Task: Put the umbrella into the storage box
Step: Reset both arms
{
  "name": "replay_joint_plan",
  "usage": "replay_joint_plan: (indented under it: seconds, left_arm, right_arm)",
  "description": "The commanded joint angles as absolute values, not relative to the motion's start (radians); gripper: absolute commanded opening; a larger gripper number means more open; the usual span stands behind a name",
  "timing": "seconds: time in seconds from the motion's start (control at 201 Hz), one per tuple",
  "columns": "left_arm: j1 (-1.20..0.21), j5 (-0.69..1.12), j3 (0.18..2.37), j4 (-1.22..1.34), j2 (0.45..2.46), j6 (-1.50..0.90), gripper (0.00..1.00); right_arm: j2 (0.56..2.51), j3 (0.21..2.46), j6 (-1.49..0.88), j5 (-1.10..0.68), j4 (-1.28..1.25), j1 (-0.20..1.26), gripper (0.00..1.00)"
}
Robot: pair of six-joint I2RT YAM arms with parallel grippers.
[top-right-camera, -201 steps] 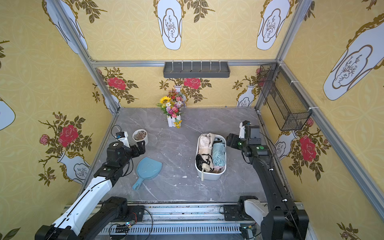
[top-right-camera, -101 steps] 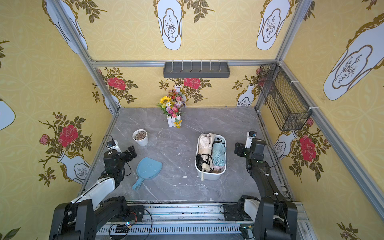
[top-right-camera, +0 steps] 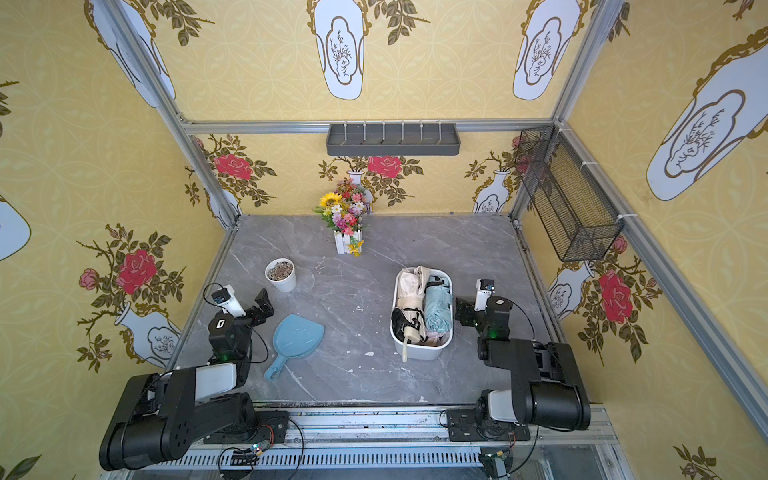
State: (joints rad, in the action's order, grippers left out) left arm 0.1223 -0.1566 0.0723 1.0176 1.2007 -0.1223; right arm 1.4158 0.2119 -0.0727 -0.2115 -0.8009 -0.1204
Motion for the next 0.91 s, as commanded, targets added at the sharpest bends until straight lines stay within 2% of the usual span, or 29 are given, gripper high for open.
replay_joint_plan:
  seconds: [0.0,0.075,0.244,0.294,0.319,0.577,0.901]
  left_arm:
    - [0.122,-0.178,0.119,0.905,1.102,-0.098,0.96]
    - [0.122,-0.208,0.174,0.704,1.021,-0.065,0.98]
    - [0.130,-0.168,0.091,0.874,1.026,-0.114,0.99]
    - [0.129,-0.146,0.067,0.965,1.071,-0.138,0.98]
    - [0.130,-0.134,0.060,1.005,1.095,-0.127,0.97]
    - [0.130,-0.104,0.039,1.264,1.330,-0.106,0.97]
    - [0.129,-0.085,0.061,1.228,1.341,-0.098,1.00]
  right_arm:
    - [1.437,0.225,-0.042,-0.195,-0.926,-0.110,0.82]
    - [1.429,0.226,-0.040,-0.188,-0.916,-0.106,0.83]
    - [1.439,0.227,-0.041,-0.183,-0.925,-0.106,0.86]
    - [1.439,0.227,-0.041,-0.183,-0.925,-0.106,1.00]
    - [1.439,0.227,-0.042,-0.184,-0.925,-0.106,0.97]
    - [1.436,0.237,-0.035,-0.139,-0.900,-0.082,0.97]
    - [1.437,0.253,-0.004,-0.111,-0.869,-0.045,0.97]
